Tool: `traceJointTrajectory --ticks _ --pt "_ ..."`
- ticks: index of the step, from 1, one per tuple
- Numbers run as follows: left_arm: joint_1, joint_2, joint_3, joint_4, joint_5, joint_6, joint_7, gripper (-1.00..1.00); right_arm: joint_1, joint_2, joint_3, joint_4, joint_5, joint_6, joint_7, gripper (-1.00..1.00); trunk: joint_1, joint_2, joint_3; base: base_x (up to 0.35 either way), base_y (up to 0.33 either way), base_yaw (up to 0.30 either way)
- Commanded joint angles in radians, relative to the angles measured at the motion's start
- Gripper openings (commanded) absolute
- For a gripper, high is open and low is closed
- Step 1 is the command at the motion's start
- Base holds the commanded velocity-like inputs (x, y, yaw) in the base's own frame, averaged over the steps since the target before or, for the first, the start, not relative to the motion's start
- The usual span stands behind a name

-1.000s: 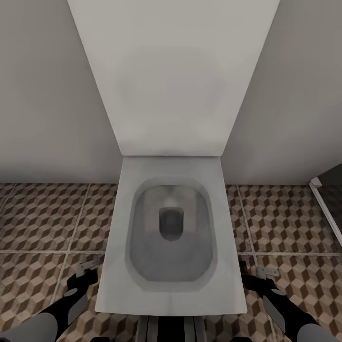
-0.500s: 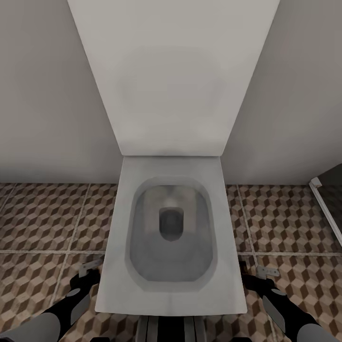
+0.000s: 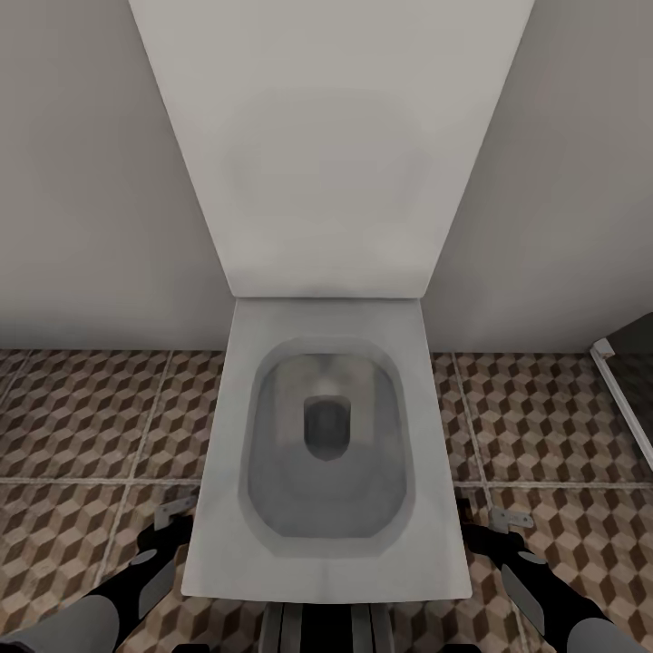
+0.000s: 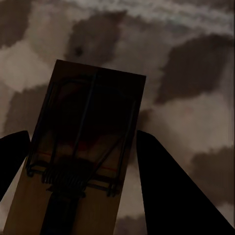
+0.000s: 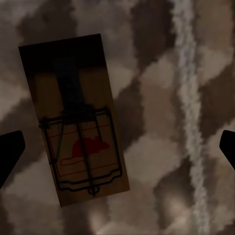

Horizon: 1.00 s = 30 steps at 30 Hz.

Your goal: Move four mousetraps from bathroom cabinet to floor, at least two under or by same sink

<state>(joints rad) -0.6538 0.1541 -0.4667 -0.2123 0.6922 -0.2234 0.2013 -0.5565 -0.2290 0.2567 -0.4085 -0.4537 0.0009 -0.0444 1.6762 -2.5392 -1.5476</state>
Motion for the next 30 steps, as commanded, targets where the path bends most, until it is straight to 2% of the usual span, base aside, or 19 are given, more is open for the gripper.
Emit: traceJointTrajectory --ticks 1,12,13,30 --pt "0.000 0.000 -0.009 -0.001 0.006 -0.001 0.006 -1.00 0.000 -0.001 0.008 -0.001 -0.010 0.000 -0.005 1.00 0.000 0.000 -0.001 0.000 0.000 0.000" --pt "-0.001 -0.002 -0.009 -0.001 0.006 0.004 0.006 -1.00 0.000 -0.002 0.007 -0.001 -0.010 -0.002 -0.005 1.00 0.000 0.000 -0.001 0.000 0.000 0.000" --pt "-0.001 -0.002 -0.009 -0.001 0.006 0.004 0.006 1.00 0.000 -0.002 0.007 -0.001 -0.010 -0.002 -0.005 1.00 0.000 0.000 -0.001 0.000 0.000 0.000" --pt "-0.001 -0.002 -0.009 -0.001 0.006 0.003 0.006 1.00 0.000 -0.003 0.007 -0.001 -0.010 -0.002 -0.005 1.00 0.000 0.000 -0.001 0.000 0.000 0.000"
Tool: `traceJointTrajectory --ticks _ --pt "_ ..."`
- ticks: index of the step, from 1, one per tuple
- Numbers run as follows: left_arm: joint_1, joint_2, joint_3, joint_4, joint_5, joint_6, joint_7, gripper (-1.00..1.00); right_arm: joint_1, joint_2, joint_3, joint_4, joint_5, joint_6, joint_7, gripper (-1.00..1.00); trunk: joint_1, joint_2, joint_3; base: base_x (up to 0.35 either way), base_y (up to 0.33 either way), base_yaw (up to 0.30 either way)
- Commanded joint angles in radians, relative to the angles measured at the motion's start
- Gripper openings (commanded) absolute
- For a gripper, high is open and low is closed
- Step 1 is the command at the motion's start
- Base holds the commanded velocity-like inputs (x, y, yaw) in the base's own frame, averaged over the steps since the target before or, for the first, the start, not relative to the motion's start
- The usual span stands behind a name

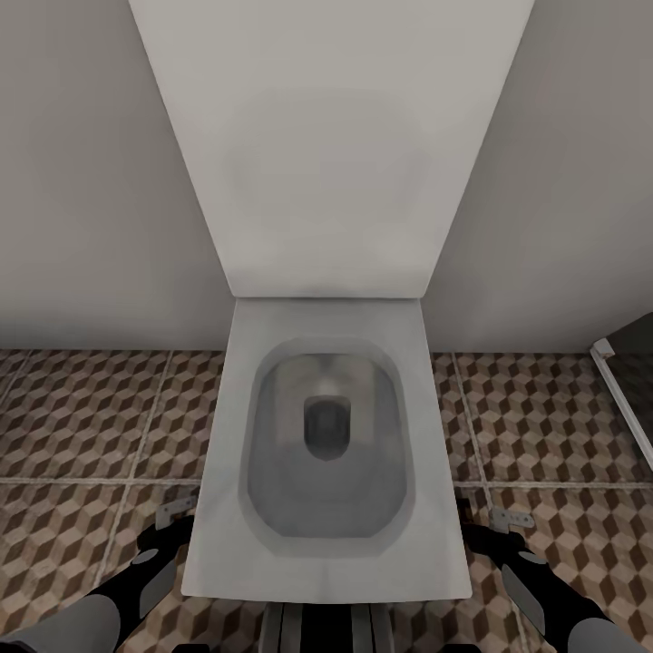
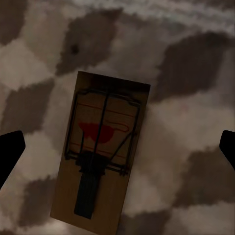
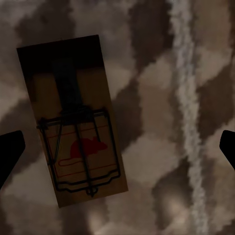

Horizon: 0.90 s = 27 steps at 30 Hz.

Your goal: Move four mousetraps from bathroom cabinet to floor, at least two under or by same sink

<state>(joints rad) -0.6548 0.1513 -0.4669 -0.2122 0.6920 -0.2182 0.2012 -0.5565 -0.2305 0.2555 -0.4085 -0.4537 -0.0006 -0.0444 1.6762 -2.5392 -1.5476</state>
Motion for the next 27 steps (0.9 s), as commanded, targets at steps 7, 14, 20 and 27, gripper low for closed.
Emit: traceJointTrajectory --ticks 7,14,20,27 --pt "0.000 0.001 -0.009 -0.001 0.004 -0.003 0.005 1.00 0.000 -0.001 0.008 -0.001 -0.010 0.000 -0.005 1.00 0.000 0.000 -0.001 0.000 0.000 0.000" --pt "0.001 0.002 -0.010 -0.006 0.001 -0.017 0.002 1.00 0.000 -0.002 0.008 -0.001 -0.010 -0.001 -0.005 1.00 0.000 0.000 -0.001 0.000 0.000 0.000" --pt "0.002 0.005 -0.011 -0.014 0.001 -0.033 0.000 1.00 0.000 -0.002 0.008 -0.001 -0.010 0.000 -0.005 1.00 0.000 0.000 -0.001 0.000 0.000 0.000" --pt "0.003 0.005 -0.011 -0.023 0.001 -0.043 -0.001 1.00 0.000 -0.001 0.008 -0.001 -0.009 -0.001 -0.005 1.00 0.000 0.000 -0.001 0.000 0.000 0.000"
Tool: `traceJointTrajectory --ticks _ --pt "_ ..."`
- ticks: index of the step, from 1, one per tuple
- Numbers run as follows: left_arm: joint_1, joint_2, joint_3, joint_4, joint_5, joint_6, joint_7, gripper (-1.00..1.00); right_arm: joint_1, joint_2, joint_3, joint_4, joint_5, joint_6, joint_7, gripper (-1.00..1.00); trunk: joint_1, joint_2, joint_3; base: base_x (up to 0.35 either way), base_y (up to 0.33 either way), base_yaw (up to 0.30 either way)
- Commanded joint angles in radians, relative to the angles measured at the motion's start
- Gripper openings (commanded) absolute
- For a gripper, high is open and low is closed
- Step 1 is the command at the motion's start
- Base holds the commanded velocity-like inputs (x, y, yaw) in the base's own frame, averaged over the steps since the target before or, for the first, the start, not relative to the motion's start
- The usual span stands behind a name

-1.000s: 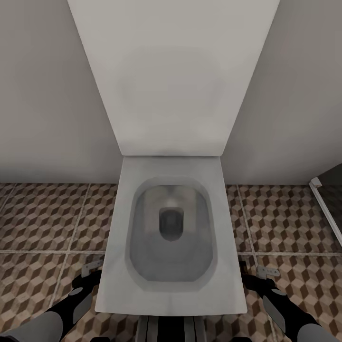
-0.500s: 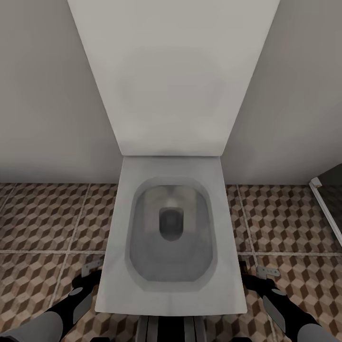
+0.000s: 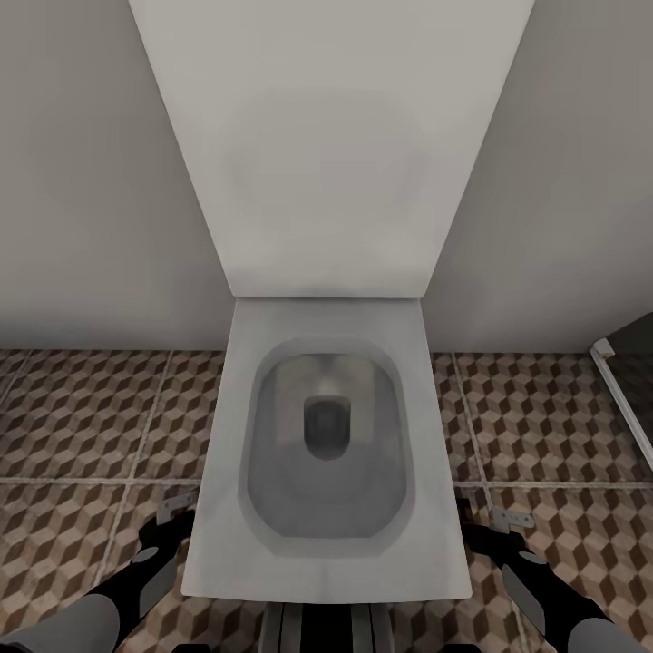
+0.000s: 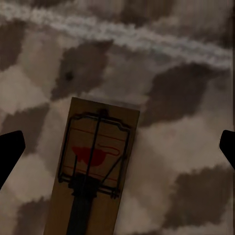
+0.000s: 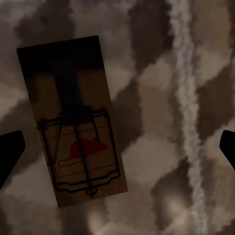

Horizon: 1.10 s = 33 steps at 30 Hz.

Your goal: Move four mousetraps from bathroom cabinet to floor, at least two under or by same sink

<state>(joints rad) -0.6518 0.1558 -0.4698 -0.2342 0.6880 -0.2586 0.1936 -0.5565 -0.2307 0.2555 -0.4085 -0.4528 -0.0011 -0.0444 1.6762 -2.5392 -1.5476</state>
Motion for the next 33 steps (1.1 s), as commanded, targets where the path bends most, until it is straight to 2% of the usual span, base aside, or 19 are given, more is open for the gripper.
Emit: traceJointTrajectory --ticks 1,10,33 --pt "0.000 0.001 -0.008 -0.002 0.005 -0.004 0.006 1.00 0.000 -0.001 0.008 -0.001 -0.009 0.000 -0.005 1.00 0.000 0.000 -0.001 -0.006 0.000 0.000" --pt "0.000 0.002 -0.006 -0.008 0.006 -0.011 0.008 1.00 0.000 -0.002 0.008 -0.001 -0.009 0.000 -0.005 1.00 0.000 0.000 -0.001 -0.200 0.000 0.000" --pt "0.000 0.007 -0.006 -0.008 0.007 -0.014 0.004 1.00 0.000 0.000 0.008 -0.001 -0.009 0.000 -0.005 1.00 0.000 0.000 -0.001 -0.341 0.000 0.000"
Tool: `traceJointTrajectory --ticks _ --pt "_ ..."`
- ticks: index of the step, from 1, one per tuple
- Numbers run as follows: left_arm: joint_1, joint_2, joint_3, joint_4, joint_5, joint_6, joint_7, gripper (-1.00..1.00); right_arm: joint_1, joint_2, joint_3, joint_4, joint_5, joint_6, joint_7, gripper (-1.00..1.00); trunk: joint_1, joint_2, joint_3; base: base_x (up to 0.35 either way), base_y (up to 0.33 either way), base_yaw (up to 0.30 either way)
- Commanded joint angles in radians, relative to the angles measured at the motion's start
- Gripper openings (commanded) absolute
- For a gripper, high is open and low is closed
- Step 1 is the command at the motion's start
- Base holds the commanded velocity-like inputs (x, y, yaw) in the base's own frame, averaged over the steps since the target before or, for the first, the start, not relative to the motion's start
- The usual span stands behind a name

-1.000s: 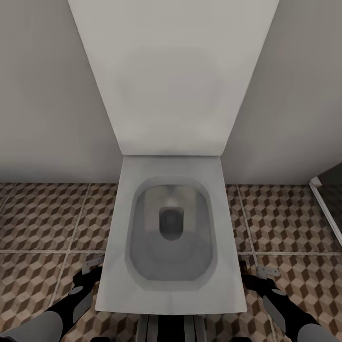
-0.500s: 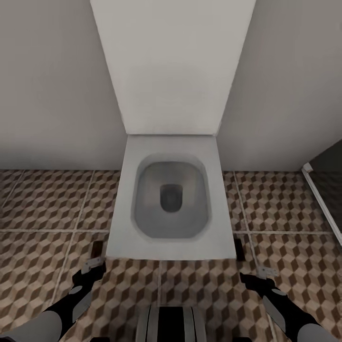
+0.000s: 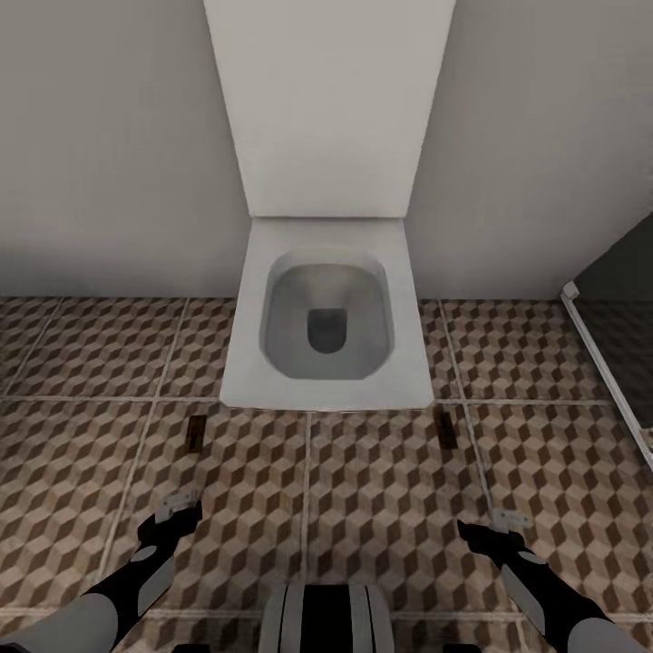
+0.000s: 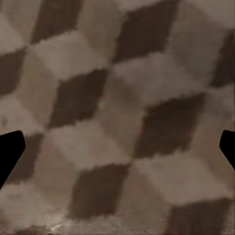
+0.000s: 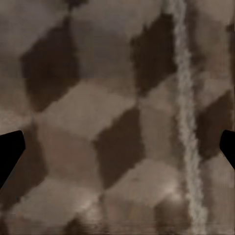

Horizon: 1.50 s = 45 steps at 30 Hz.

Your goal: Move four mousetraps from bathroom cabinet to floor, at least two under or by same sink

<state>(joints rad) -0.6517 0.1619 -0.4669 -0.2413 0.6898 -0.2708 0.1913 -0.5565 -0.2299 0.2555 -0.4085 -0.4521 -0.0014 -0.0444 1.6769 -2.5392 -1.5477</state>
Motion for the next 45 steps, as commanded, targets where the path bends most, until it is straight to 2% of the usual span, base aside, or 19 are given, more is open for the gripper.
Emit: traceJointTrajectory --ticks 1,16,36,45 --pt "0.000 0.001 -0.009 -0.001 0.005 -0.002 0.007 1.00 0.000 -0.001 0.008 -0.001 -0.010 0.000 -0.005 1.00 -0.001 0.000 0.000 -0.347 0.000 0.000" --pt "0.000 -0.001 -0.009 -0.001 0.005 -0.004 0.005 1.00 0.000 0.000 0.008 -0.001 -0.010 0.000 -0.005 1.00 -0.001 0.000 0.000 -0.330 0.000 0.000" --pt "0.000 -0.007 -0.010 -0.002 0.005 -0.004 0.005 1.00 0.000 -0.001 0.008 -0.003 -0.010 0.000 -0.005 1.00 -0.001 0.000 0.000 -0.039 0.000 0.000" --pt "0.000 -0.007 -0.010 -0.002 0.005 -0.003 0.005 1.00 0.000 -0.002 0.008 -0.003 -0.010 0.000 -0.005 1.00 -0.005 0.002 0.034 0.000 0.000 0.000"
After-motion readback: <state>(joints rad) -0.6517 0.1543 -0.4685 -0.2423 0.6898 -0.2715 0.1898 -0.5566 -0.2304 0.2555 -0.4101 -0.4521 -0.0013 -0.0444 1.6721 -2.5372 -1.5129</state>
